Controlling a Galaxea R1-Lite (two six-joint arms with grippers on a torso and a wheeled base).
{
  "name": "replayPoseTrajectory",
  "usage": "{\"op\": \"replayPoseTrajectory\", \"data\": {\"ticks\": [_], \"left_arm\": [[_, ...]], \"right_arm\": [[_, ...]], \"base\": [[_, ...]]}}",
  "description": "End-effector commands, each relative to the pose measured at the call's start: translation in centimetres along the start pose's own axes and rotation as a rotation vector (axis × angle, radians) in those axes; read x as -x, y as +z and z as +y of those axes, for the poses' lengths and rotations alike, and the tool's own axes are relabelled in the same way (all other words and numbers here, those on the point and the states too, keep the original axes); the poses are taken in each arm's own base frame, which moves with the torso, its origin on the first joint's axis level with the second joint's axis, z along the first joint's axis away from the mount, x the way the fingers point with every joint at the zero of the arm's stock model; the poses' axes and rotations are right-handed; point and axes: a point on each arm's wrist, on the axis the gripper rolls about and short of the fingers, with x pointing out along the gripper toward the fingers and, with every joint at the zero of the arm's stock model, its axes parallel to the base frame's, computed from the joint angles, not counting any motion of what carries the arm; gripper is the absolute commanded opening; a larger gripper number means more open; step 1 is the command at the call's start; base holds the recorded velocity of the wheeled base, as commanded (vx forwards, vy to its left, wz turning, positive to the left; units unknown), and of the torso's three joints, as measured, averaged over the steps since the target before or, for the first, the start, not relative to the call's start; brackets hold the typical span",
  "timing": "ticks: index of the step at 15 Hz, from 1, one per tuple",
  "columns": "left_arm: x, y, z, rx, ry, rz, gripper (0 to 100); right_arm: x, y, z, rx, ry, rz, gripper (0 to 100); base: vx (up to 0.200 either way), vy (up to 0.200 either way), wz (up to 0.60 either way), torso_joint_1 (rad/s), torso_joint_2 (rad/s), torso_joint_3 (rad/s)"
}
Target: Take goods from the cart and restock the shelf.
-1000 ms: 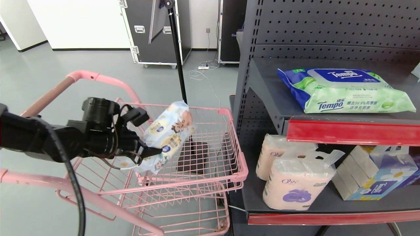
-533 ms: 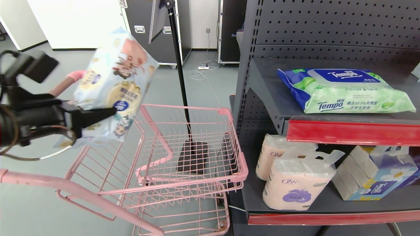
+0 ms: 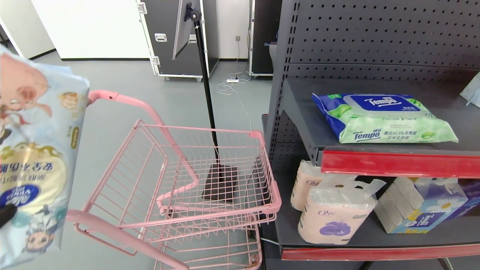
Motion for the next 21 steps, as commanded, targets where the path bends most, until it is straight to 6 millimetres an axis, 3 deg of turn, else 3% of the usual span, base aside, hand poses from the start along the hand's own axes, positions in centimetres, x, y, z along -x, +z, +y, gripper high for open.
{"op": "replayPoseTrajectory", "data": {"ticks": [1,11,21], "left_arm": [[3.5,-2.7,-1.6,-0.03,0.011,-0.094,0],[3.9,-1.6,-1.7,-0.058,0.009,-0.126,0],[3.2,0.1,-1.4,-0.127,0.003,-0.144,0]], "right_arm": [[0.0,0.0,0.0,-0.001,0.0,0.0,100],[0.0,0.0,0.0,0.001,0.001,0.0,100],[0.0,0.0,0.0,0.001,0.003,0.0,100]], "base": [[0.0,0.0,0.0,0.149,-0.49,-0.344],[0.0,0.0,0.0,0.194,-0.56,-0.369],[0.0,0.0,0.0,0.164,-0.39,-0.236]]}}
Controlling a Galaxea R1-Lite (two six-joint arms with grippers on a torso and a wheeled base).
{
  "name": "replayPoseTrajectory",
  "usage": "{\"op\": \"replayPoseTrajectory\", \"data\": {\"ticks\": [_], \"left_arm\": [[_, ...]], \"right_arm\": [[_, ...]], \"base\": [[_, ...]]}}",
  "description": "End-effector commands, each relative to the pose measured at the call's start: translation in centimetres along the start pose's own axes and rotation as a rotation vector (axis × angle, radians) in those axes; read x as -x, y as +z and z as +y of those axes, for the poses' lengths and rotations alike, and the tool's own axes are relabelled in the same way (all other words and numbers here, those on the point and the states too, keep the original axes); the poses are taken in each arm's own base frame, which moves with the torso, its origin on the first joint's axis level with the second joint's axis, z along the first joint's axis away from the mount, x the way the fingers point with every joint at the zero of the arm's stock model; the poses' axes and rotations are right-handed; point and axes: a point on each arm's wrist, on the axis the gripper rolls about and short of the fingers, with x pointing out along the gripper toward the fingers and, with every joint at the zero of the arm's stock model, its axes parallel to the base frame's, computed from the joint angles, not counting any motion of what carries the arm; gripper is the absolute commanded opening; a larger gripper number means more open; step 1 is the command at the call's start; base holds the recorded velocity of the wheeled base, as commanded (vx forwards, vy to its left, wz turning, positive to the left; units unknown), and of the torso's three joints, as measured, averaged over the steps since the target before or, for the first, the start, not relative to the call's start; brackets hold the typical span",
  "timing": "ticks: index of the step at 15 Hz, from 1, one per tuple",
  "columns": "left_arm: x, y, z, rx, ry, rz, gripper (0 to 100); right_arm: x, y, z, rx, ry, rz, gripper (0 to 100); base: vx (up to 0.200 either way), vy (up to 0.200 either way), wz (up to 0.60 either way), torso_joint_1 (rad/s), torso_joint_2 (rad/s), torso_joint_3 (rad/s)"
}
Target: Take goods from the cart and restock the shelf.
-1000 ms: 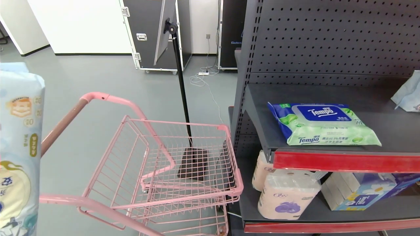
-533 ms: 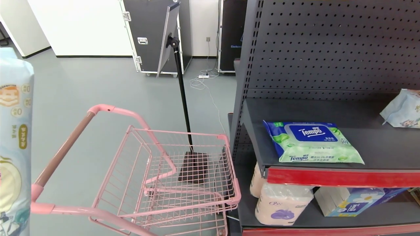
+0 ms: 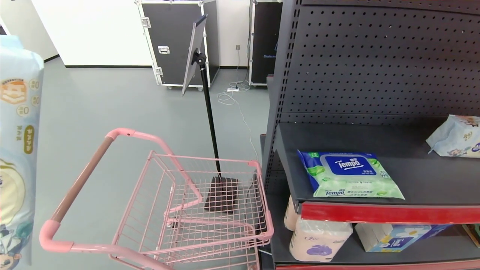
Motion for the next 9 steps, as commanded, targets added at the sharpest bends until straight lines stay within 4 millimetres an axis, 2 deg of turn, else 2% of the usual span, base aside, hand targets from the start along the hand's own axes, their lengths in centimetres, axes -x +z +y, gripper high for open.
{"op": "replayPoseTrajectory", "data": {"ticks": [1,6,9], "left_arm": [[-0.16,0.03,0.07,0.003,-0.001,0.006,0],[-0.08,-0.13,0.02,0.003,-0.002,0.006,0],[-0.02,-0.25,-0.01,0.002,-0.002,0.006,0]], "right_arm": [[0.0,0.0,0.0,0.001,-0.002,-0.001,100],[0.0,0.0,0.0,0.001,-0.002,-0.001,100],[0.0,0.0,0.0,0.001,0.0,-0.001,100]], "base": [[0.0,0.0,0.0,0.154,-0.35,-0.207],[0.0,0.0,0.0,0.136,-0.31,-0.175],[0.0,-0.2,0.0,0.01,-0.03,-0.015]]}}
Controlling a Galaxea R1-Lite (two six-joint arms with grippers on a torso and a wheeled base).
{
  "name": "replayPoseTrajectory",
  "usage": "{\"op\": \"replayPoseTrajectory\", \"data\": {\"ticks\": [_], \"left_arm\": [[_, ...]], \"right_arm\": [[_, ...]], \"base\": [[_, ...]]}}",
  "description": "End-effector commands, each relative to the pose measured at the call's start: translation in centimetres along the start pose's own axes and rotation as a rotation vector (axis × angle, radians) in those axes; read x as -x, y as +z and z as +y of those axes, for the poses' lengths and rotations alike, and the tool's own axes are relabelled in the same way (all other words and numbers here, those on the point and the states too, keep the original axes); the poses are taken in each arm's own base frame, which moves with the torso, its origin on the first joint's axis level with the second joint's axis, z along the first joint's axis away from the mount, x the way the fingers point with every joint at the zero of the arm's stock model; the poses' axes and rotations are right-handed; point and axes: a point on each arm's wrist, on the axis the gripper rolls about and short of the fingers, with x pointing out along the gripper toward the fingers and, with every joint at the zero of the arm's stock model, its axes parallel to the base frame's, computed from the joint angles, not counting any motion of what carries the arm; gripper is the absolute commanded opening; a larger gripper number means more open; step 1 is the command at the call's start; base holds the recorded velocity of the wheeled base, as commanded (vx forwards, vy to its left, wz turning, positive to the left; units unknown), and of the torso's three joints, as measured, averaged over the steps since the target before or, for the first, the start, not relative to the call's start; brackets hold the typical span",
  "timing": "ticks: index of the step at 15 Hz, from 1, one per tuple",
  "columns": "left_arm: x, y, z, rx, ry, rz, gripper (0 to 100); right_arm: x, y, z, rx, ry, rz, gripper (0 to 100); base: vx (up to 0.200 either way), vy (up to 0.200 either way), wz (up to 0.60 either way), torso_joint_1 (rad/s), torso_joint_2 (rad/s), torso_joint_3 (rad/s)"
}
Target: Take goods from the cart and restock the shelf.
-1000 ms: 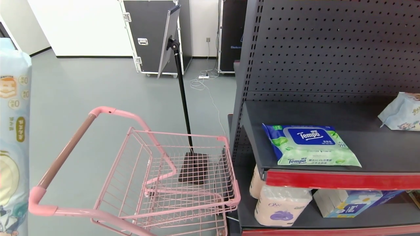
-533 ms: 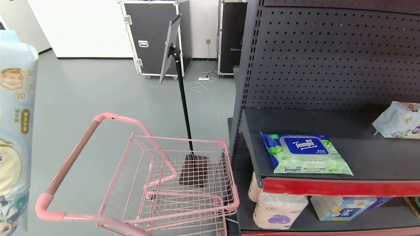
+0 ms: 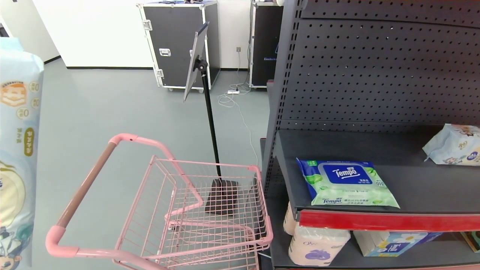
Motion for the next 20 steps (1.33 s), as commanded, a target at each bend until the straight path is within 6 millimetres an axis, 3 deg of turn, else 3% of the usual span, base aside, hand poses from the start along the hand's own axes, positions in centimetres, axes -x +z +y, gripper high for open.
{"op": "replayPoseTrajectory", "data": {"ticks": [1,20], "left_arm": [[-0.02,0.0,0.0,0.0,-0.001,0.002,0],[0.23,0.01,-0.12,-0.032,-0.007,-0.013,0]], "right_arm": [[0.0,0.0,0.0,0.001,0.001,0.0,100],[0.0,0.0,0.01,0.001,0.01,0.0,100]], "base": [[0.0,-0.2,0.0,0.002,0.0,0.002],[0.0,-0.2,0.0,0.005,0.0,0.001]]}}
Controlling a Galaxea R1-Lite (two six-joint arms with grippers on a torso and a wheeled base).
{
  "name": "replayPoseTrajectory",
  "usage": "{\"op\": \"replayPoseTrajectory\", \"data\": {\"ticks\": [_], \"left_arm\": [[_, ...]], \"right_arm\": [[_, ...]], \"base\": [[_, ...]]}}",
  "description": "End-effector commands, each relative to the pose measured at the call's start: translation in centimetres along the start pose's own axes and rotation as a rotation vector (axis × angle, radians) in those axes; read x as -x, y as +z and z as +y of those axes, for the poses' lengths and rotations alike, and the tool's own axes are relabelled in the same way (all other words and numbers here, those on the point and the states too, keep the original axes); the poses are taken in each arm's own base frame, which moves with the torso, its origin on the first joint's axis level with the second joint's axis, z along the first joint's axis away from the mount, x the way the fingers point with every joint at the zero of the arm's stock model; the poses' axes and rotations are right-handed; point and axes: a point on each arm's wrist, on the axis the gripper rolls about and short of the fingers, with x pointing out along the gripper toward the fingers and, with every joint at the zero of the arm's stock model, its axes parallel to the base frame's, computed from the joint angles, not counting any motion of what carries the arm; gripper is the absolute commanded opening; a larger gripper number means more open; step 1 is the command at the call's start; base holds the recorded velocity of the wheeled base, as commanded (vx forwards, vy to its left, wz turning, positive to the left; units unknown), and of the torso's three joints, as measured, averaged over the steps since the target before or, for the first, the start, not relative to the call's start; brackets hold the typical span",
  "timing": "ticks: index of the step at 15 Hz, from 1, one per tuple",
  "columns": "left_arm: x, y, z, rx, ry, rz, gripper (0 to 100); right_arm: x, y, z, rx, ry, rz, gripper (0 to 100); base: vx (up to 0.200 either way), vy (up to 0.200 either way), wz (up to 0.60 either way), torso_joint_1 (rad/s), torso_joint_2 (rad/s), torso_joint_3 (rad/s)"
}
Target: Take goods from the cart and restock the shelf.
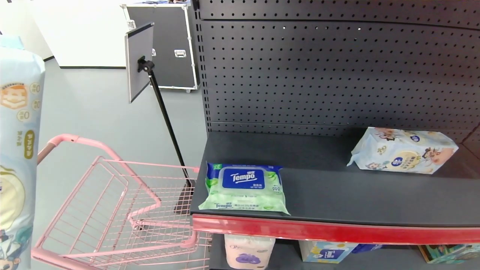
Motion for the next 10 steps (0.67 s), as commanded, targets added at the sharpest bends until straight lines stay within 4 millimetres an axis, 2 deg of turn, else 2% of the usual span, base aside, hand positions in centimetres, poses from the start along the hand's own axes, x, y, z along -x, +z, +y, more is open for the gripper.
{"op": "replayPoseTrajectory", "data": {"ticks": [1,10], "left_arm": [[-0.07,-0.06,0.03,0.002,0.0,0.005,0],[-0.32,-0.92,0.05,-0.01,-0.004,0.036,0]], "right_arm": [[0.0,0.0,0.0,0.001,0.0,0.0,100],[0.0,0.0,0.0,0.001,0.0,0.0,100]], "base": [[0.0,-0.2,0.0,0.002,0.0,0.007],[0.0,-0.2,0.0,0.002,0.0,0.001]]}}
